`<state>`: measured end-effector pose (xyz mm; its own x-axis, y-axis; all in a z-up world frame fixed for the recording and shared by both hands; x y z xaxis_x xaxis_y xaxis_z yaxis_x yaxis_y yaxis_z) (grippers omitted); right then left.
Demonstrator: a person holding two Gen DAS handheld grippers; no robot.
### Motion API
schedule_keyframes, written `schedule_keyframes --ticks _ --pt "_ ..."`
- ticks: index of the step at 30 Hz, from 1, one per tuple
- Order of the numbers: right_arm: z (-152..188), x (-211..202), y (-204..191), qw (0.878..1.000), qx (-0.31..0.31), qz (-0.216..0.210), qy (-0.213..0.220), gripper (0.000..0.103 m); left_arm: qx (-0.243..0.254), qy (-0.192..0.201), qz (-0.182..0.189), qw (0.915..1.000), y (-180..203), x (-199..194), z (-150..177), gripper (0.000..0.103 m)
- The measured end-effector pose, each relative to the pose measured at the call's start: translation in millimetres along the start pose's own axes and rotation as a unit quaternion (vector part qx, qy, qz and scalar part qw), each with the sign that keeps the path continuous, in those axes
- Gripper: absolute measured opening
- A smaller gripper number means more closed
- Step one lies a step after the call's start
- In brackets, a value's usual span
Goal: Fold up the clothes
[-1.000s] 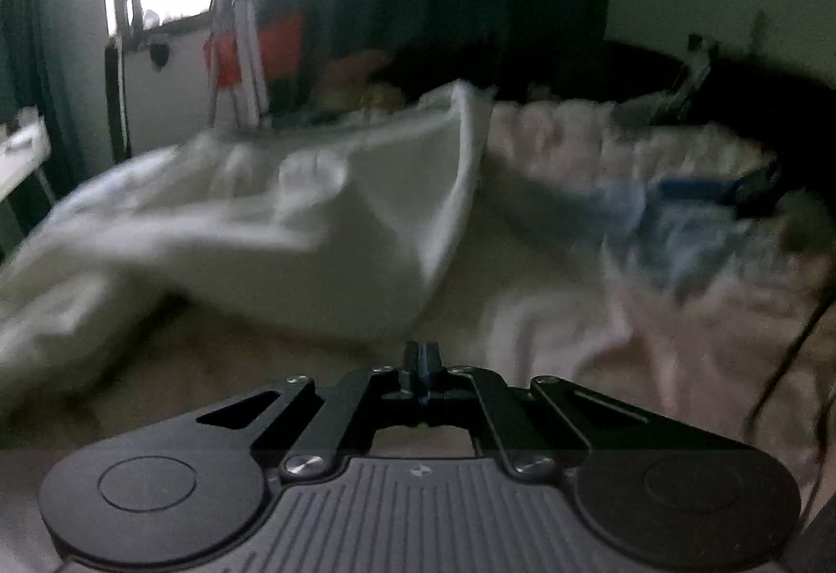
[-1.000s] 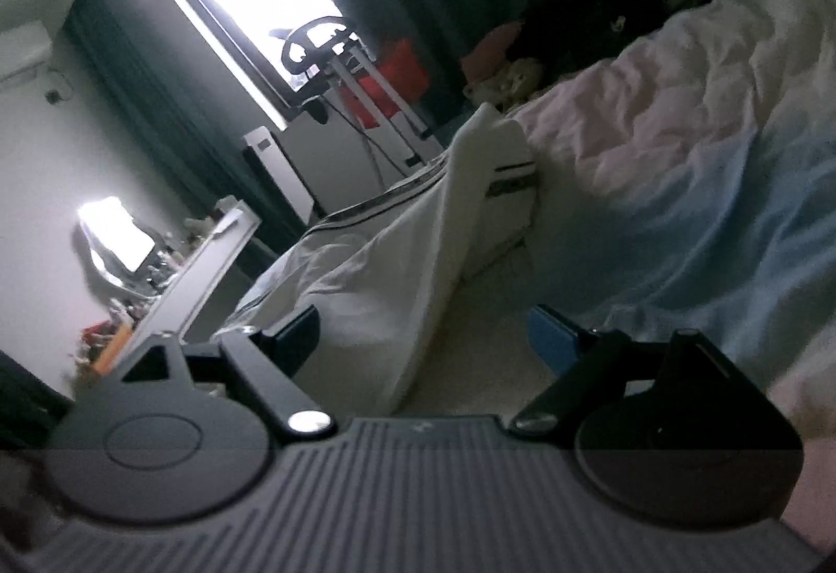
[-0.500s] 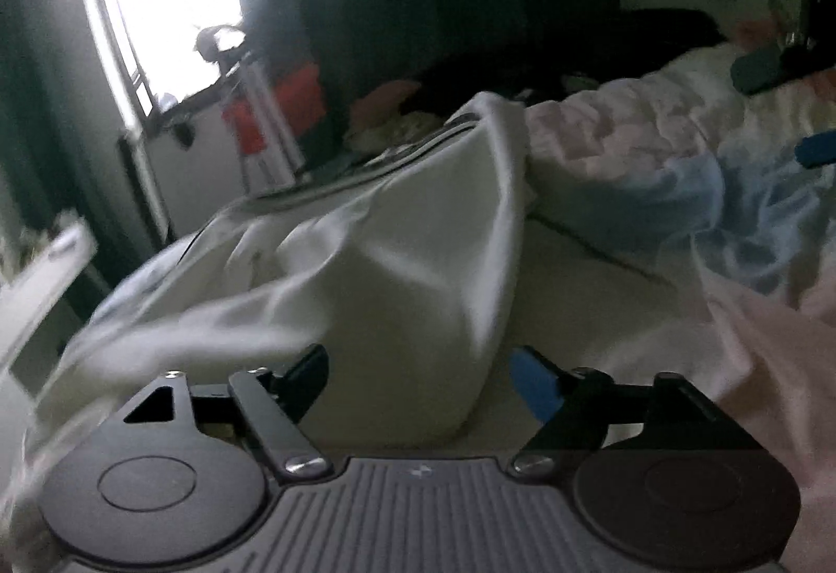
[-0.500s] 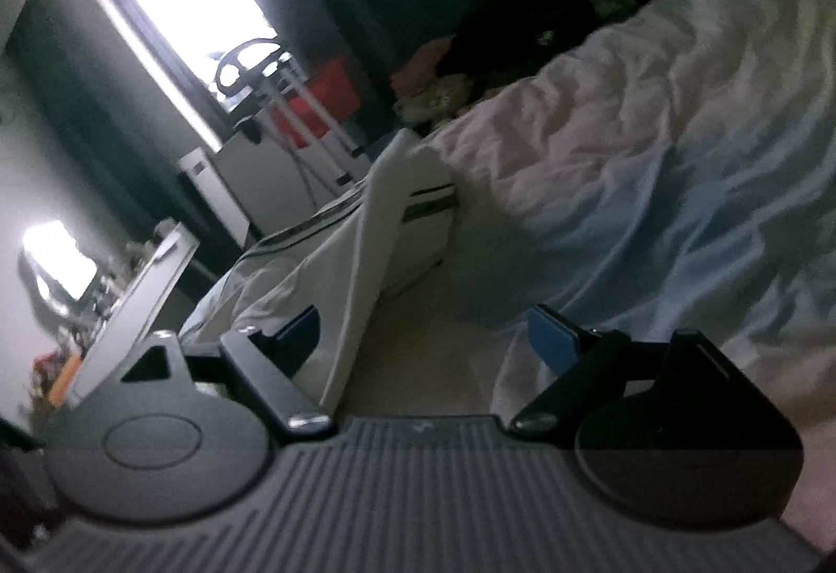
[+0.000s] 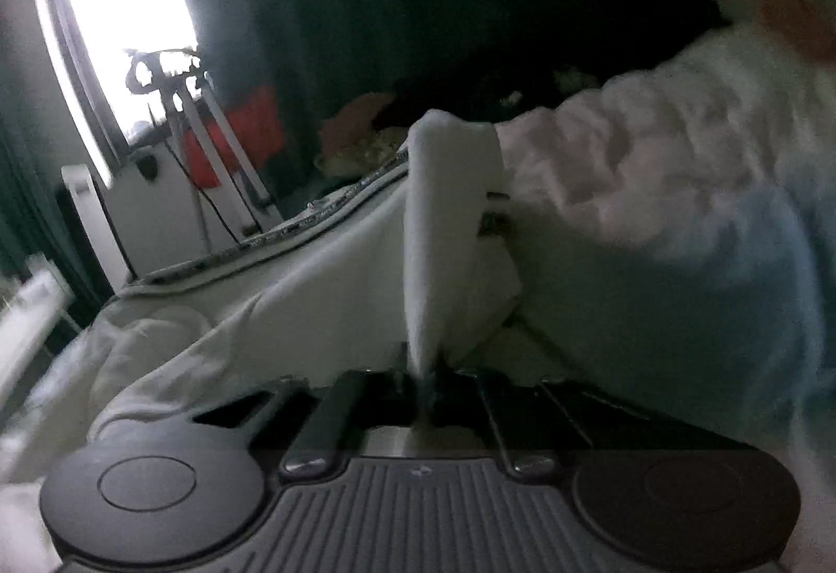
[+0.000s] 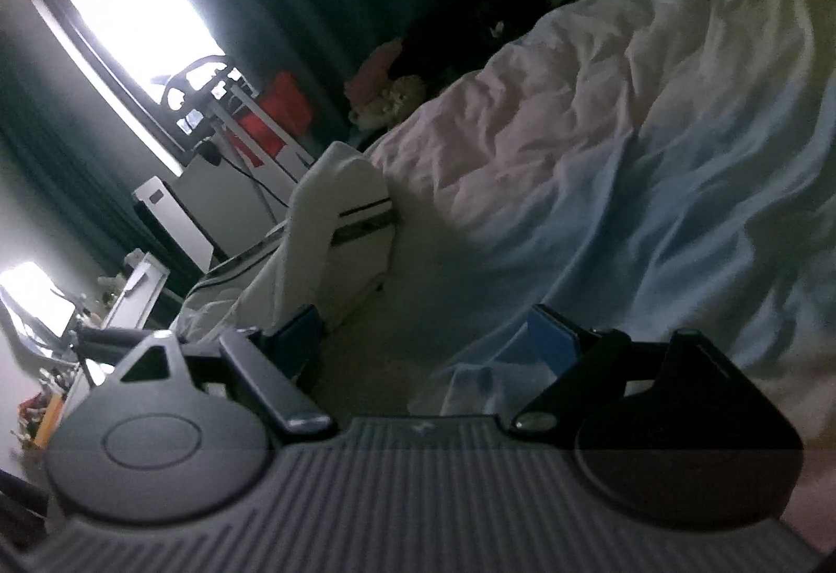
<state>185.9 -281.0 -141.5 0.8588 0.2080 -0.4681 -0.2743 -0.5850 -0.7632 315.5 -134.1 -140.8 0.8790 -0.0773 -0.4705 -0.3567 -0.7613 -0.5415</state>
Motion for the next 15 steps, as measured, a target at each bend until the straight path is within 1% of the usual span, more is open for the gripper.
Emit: schedule_keyframes --ticks 2,4,5,9,11,13,15 --pt "-3 4 1 1.0 0.011 -0.009 -0.001 0.088 0.006 0.036 0.007 0.9993 -3 -30 -4 0.003" --pt "-7 4 -1 1.0 0.019 -0.02 0.004 0.088 0.019 0.068 0.025 0.9972 -1 -69 -5 0.003" --pt "-9 4 -2 0.999 0.021 -0.026 0.007 0.088 0.02 0.077 0.034 0.9962 0 -88 -3 0.002" --pt "-11 -1 -4 0.998 0.037 -0.045 0.006 0.088 0.004 0.087 0.076 0.9934 2 -155 20 0.002" --pt "-9 -6 -5 0.998 0.041 -0.054 0.0 0.088 -0.013 0.075 0.1 0.9921 7 -174 42 0.002" --pt "-5 -12 -10 0.998 0.032 -0.062 -0.005 0.088 -0.031 0.061 0.125 0.9898 12 -191 65 0.002" --pt "1 -18 -18 0.997 0.019 -0.07 -0.011 0.088 -0.058 0.049 0.137 0.9877 13 -198 83 0.002"
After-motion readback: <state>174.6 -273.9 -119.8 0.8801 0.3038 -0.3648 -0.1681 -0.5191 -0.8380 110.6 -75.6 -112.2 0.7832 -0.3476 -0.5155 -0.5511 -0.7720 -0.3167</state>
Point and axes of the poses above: each gripper's, at about its wrist camera, not at the fingertips, and x roughly the way its jaws point, y to its right, z to its underside, the point moved 8 cm from there along x, roughly the way its jaws point, and after that the axes turned 15 degrees about x, right-handed, at the moved point
